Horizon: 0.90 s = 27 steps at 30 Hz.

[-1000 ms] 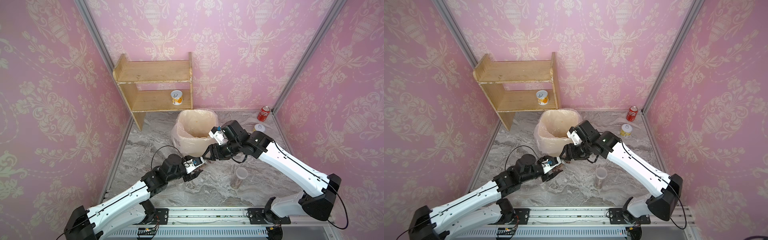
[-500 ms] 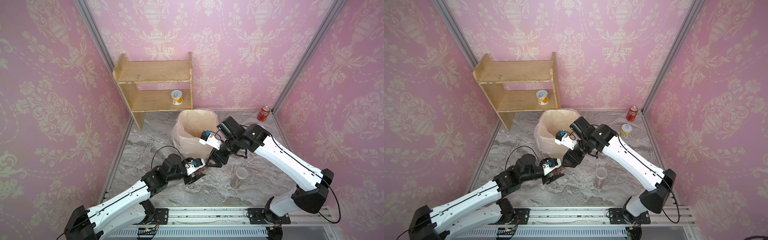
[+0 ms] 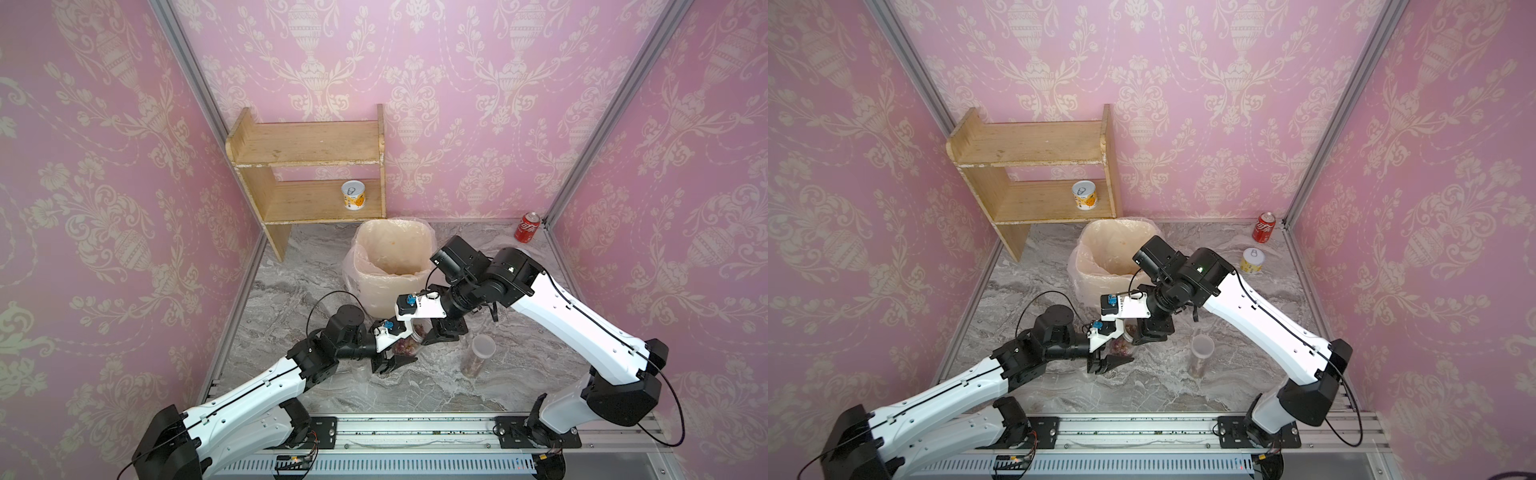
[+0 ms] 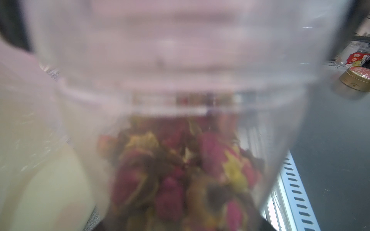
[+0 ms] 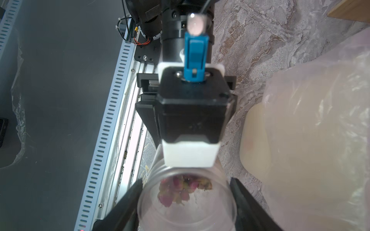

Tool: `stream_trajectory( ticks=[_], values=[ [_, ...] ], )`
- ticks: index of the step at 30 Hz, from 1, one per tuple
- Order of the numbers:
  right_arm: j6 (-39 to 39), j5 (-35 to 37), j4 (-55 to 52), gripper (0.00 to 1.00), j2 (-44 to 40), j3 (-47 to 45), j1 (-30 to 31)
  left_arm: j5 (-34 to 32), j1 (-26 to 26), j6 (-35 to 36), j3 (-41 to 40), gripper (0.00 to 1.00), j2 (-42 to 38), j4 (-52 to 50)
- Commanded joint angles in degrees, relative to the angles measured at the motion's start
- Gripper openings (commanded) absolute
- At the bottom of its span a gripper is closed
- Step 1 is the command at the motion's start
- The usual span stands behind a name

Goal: Empty the moldy dried flower tea in the jars
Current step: Unscrew the lid from the jar.

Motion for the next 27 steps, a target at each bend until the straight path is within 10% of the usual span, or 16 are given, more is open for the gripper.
stream_trajectory(
  ticks=[1, 8, 16, 27],
  values=[
    [2.74, -0.25, 5.36, 0.73, -0.92, -0.57, 1.06, -2.17, 0.4, -1.35, 0.04, 0.28, -1.04, 3.56],
    [23.94, -3.66, 21.86, 0.99, -14.14, -9.07, 0.45, -11.62, 0.41, 2.08, -0.55, 0.28, -3.43, 1.3],
    [60.53, 12.51, 21.52, 0.98, -20.05, -12.38, -1.87, -19.2, 0.4, 7.83, 0.44, 0.27, -4.01, -0.96],
    [75.32, 10.87, 16.21, 0.95, -11.59, -11.08, -2.38, -23.28, 0.15, 12.57, 3.38, 0.24, -2.25, -4.93]
  ],
)
